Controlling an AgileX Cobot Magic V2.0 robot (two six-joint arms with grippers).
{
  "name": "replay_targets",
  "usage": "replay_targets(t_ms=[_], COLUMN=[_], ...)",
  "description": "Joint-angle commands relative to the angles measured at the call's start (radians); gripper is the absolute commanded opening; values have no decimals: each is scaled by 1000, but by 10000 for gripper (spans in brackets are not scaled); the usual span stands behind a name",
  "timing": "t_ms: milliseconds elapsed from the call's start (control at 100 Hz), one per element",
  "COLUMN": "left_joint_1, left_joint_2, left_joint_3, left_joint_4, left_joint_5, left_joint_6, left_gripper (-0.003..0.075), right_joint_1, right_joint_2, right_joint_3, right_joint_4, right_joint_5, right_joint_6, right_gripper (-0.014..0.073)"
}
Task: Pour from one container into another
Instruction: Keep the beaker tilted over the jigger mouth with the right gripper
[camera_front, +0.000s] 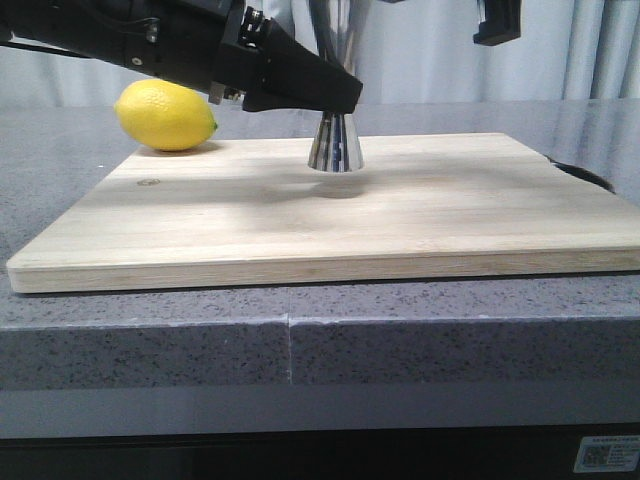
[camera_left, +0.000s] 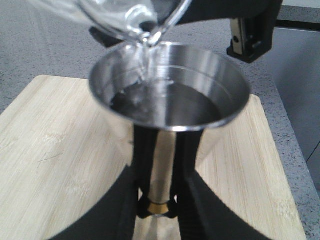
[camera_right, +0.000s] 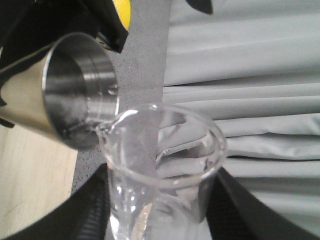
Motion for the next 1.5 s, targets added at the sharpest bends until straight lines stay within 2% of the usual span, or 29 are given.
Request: replay_targets(t_ms=[0, 1490], left_joint_1=[-10, -10], left_joint_2=[-48, -48], left_joint_3=[-29, -29], left_joint_4=[-73, -73], left_joint_5=[48, 48], left_joint_6=[-5, -5], left_gripper=[93, 93], right_joint_1=[-1, -1], right_joint_2=[-45, -45], right_joint_3=[-37, -58], right_joint_4=[13, -35], right_joint_5=[-2, 2], right_joint_6=[-4, -4], right_gripper=[195, 195])
